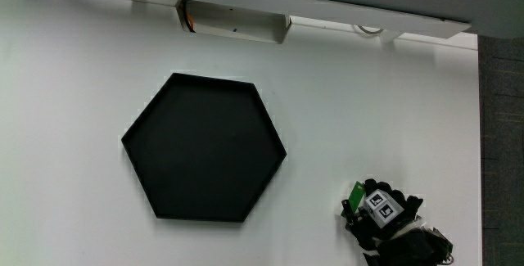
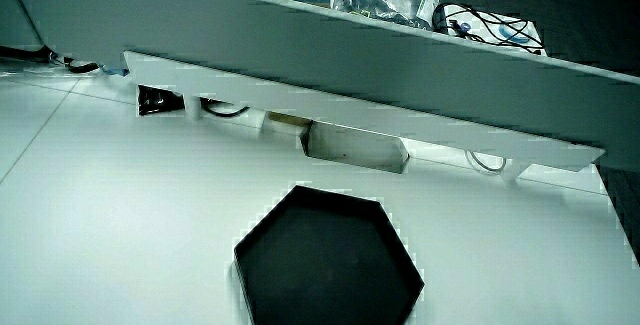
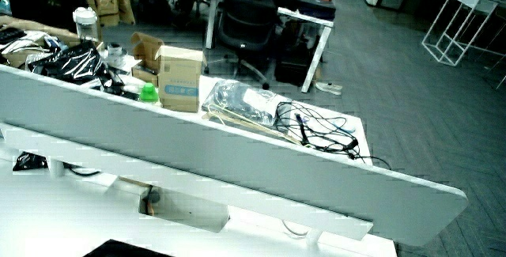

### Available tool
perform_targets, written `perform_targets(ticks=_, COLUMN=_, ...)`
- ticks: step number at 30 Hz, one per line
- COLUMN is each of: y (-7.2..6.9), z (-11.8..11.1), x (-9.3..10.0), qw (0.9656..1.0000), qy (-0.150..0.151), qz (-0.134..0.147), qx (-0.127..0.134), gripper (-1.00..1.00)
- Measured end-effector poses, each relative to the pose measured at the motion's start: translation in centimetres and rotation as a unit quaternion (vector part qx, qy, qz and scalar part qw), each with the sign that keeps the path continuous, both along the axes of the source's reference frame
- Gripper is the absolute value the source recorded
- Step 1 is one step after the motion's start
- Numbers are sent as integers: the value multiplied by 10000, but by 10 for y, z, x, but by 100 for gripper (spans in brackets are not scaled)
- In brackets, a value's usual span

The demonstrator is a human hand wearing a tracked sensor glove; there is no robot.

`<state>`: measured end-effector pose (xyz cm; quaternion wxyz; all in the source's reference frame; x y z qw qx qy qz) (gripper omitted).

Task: Pick medicine from desk

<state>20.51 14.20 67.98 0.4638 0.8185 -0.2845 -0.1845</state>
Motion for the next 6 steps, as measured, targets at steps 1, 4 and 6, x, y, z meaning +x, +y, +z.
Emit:
perform_targets(ticks=1, y=-2, z=-6, x=-2, qw=9998, qy=-115, qz=-36, qx=135, gripper=100)
perform_targets(ticks=4, y=-12, z=-23, x=-12, qw=9984, qy=-365, qz=-40, qx=422, gripper=100)
perform_targets(ticks=6, y=-18, z=-29, x=-20, qw=9967, qy=-456, qz=-69, qx=672, gripper=100)
